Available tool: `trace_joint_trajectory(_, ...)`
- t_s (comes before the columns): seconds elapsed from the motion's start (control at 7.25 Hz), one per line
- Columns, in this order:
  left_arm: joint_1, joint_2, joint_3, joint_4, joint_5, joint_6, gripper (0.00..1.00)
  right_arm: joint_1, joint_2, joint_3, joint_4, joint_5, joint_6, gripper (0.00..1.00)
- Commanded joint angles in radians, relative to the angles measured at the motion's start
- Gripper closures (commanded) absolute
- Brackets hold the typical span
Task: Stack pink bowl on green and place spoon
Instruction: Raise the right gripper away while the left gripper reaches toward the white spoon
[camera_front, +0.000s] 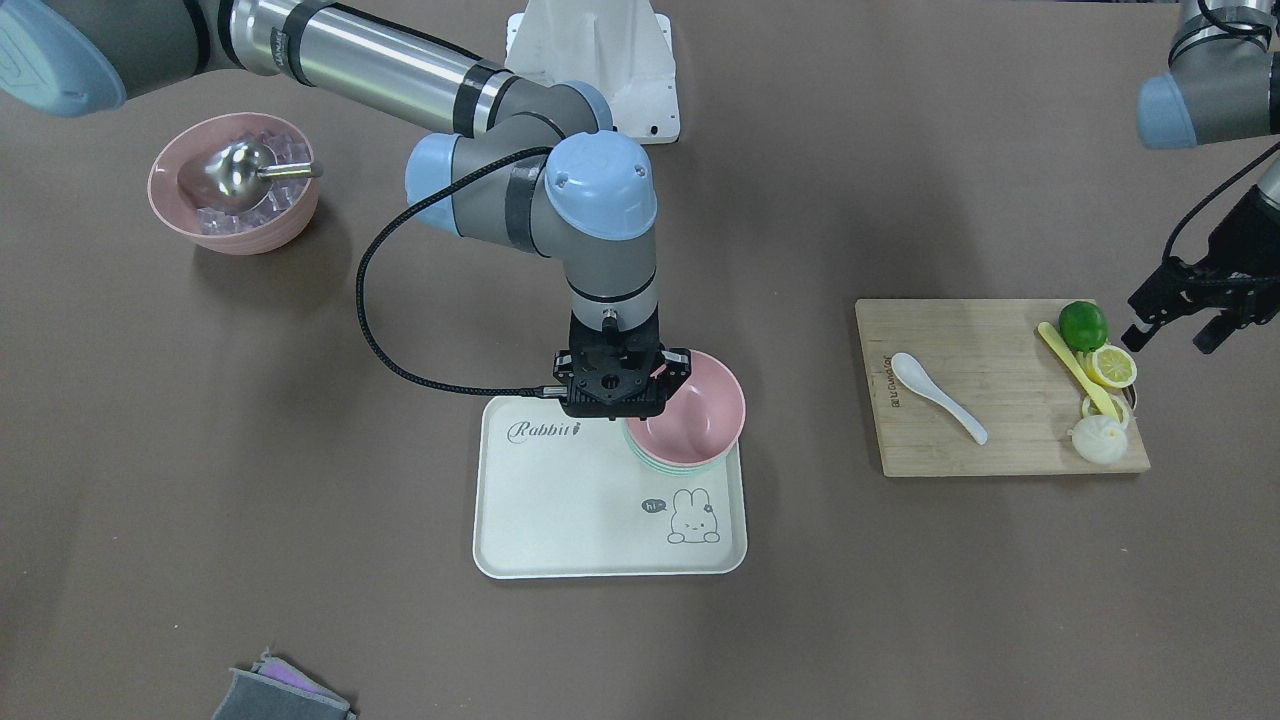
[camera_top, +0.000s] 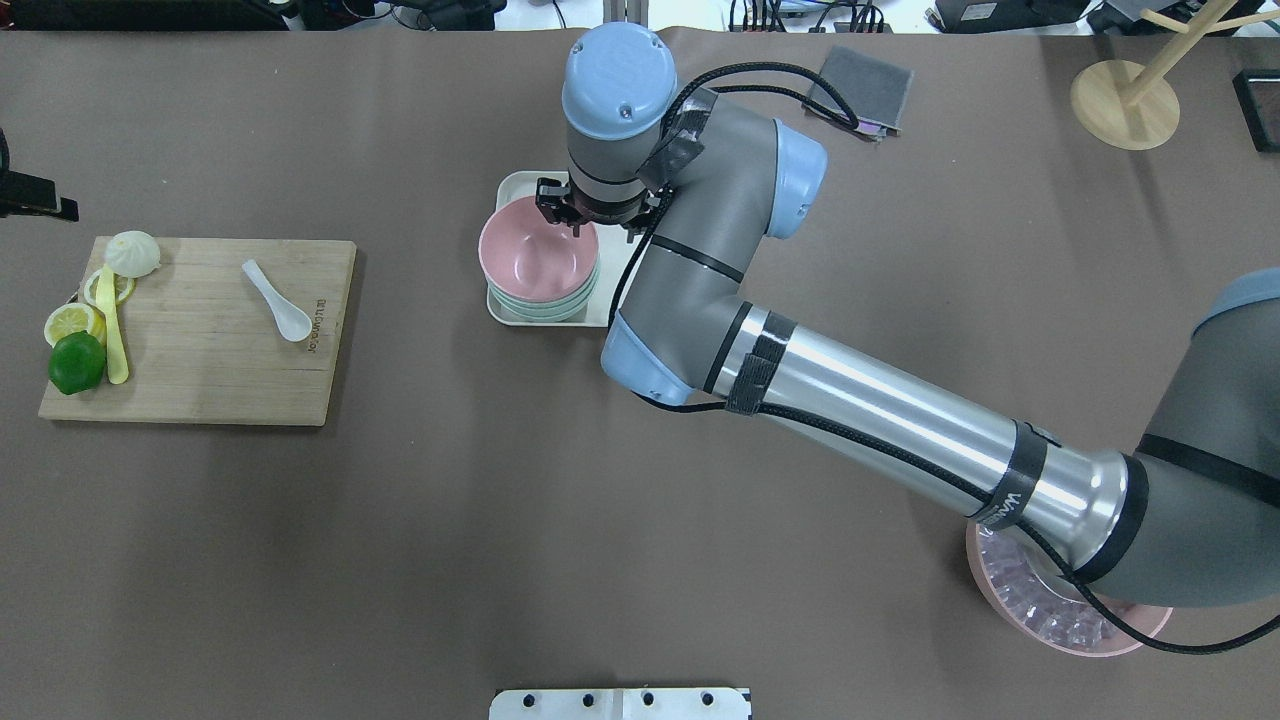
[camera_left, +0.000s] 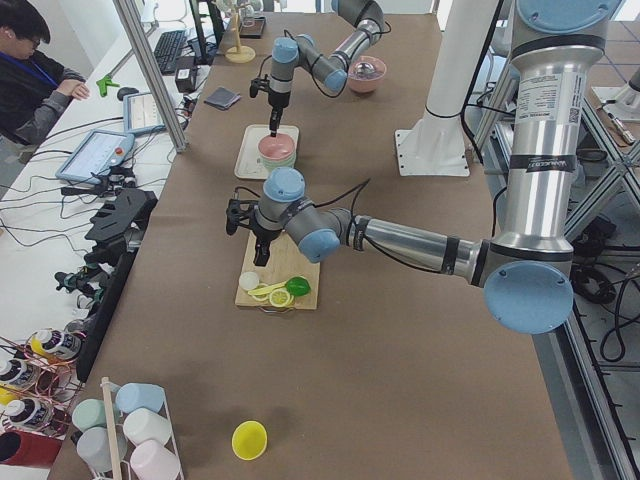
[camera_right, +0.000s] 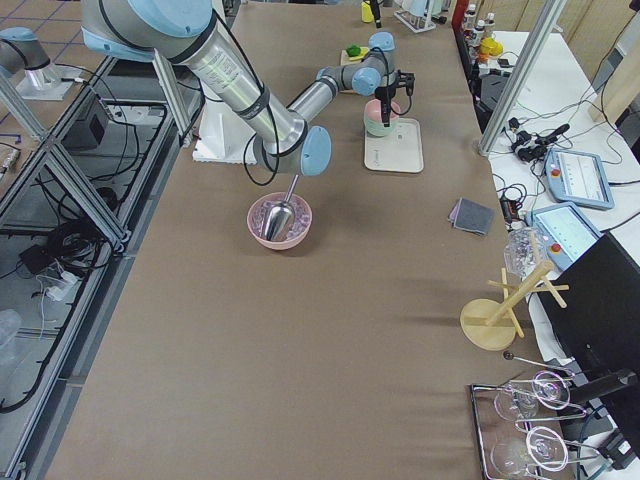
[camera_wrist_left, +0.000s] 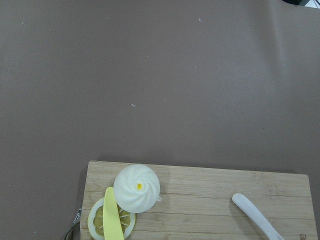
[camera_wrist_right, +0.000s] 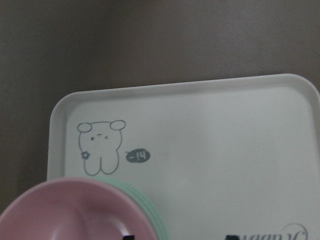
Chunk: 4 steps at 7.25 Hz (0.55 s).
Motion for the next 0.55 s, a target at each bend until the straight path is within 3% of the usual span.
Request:
trace_joint_trajectory(0.0, 0.078, -0.003, -0.021, 0.002, 0.067, -0.202, 0.02, 0.094, -0.168, 0.128, -0.002, 0.02, -0.122, 0.0)
trace_joint_trajectory(0.28, 0.261, -0.011, -0.065, 0.012, 0.237, -0.491, 0.02, 0.219, -0.287, 0.204, 0.006, 0.066, -0.24, 0.0)
trace_joint_trajectory(0.41, 0.323, -0.034, -0.065, 0.05, 0.32, -0.573, 0.02, 0.309, -0.331, 0.204, 0.006, 0.169, -0.334, 0.0)
